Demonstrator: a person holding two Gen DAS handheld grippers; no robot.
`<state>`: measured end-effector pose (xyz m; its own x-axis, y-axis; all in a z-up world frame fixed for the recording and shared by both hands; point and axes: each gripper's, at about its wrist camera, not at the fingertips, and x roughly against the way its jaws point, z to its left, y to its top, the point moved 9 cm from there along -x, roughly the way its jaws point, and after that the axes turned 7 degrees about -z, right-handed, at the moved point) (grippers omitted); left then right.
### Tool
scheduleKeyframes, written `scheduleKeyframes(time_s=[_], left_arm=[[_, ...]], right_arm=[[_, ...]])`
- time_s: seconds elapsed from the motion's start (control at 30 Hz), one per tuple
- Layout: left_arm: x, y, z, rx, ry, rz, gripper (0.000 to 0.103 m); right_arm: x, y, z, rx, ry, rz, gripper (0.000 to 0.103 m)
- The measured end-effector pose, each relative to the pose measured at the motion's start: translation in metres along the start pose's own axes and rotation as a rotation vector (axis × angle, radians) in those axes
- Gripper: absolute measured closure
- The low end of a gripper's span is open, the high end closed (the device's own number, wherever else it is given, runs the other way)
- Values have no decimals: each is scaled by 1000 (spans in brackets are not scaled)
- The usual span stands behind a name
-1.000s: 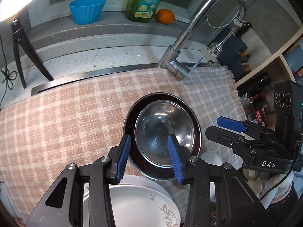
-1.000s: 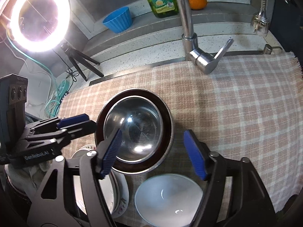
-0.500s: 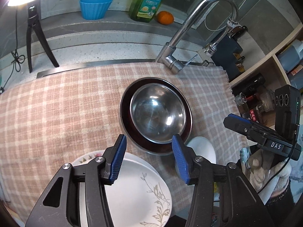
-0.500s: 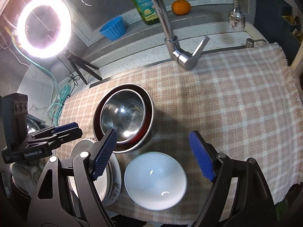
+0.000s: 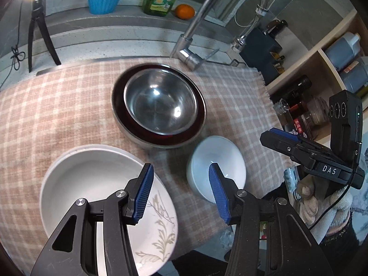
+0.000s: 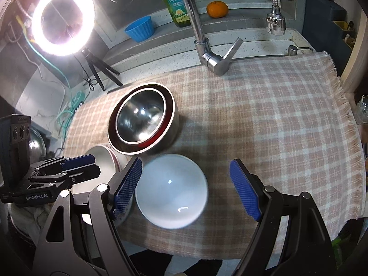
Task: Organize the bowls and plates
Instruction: 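Move both tools to the white ceramic bowl and grip its rim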
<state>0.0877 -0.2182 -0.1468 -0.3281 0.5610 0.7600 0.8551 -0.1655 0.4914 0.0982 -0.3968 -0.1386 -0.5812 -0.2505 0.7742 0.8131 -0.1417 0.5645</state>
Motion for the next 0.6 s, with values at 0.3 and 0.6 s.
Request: scheduleKeyframes(time_s=[0.3, 0.6], left_arm=[[-22, -18, -20, -26, 8, 25, 56], [-40, -24, -23, -22, 22, 45, 76]], right_arm=[[-6, -26, -13, 5, -1, 31, 22], [-18, -44, -27, -38, 44, 96, 51]])
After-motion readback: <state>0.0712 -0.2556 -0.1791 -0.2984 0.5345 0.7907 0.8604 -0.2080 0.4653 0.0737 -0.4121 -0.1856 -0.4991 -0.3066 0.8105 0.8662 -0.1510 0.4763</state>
